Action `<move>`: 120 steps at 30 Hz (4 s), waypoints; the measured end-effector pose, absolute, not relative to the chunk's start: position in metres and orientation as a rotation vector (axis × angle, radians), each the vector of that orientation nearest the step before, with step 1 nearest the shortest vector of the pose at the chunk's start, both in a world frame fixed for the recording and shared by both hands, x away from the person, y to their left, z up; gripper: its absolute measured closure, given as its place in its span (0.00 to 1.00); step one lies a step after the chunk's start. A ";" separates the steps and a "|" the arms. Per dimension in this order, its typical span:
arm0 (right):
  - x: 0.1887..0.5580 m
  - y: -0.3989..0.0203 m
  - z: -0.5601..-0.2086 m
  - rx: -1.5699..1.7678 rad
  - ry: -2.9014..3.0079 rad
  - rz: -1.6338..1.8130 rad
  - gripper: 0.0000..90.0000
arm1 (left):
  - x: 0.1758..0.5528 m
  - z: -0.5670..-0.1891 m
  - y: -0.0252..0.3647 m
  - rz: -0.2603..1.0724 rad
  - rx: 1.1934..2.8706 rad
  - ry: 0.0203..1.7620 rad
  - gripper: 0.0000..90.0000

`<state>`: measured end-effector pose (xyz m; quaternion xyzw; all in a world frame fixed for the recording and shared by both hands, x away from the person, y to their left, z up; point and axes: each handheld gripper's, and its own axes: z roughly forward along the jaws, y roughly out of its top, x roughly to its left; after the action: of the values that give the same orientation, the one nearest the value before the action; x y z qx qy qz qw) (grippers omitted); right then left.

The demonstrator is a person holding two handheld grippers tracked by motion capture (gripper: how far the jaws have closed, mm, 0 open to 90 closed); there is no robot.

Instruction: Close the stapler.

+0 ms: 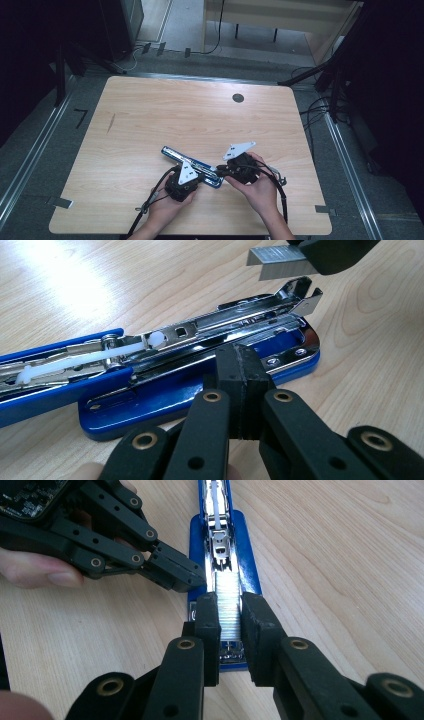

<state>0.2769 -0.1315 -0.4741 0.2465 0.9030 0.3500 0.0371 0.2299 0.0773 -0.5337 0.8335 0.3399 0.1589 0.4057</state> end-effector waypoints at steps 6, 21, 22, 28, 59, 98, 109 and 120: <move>0.279 -0.126 -0.475 0.739 2.784 1.049 0.89 | 0.230 -0.534 0.077 0.402 2.103 0.858 1.00; 0.282 -0.116 -0.478 0.712 2.809 0.992 0.89 | 0.230 -0.534 0.077 0.401 2.100 0.858 1.00; 0.282 -0.116 -0.478 0.714 2.808 0.988 0.89 | 0.230 -0.534 0.077 0.401 2.100 0.858 1.00; 0.282 -0.112 -0.480 0.714 2.815 0.955 0.89 | 0.230 -0.534 0.077 0.397 2.099 0.860 1.00; 0.286 -0.105 -0.483 0.727 2.843 0.885 0.89 | 0.230 -0.534 0.077 0.401 2.100 0.859 1.00; 0.284 -0.104 -0.483 0.712 2.827 0.864 0.87 | 0.230 -0.534 0.077 0.398 2.098 0.862 1.00; 0.284 -0.107 -0.482 0.704 2.793 0.961 0.99 | 0.230 -0.534 0.077 0.397 2.099 0.862 1.00; 0.289 -0.103 -0.487 0.734 2.719 1.077 1.00 | 0.230 -0.534 0.077 0.399 2.100 0.860 1.00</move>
<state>0.2892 -0.1027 -0.4875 0.2430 0.8999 0.3566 0.0631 0.2299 0.0772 -0.5339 0.8327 0.3410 0.1581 0.4065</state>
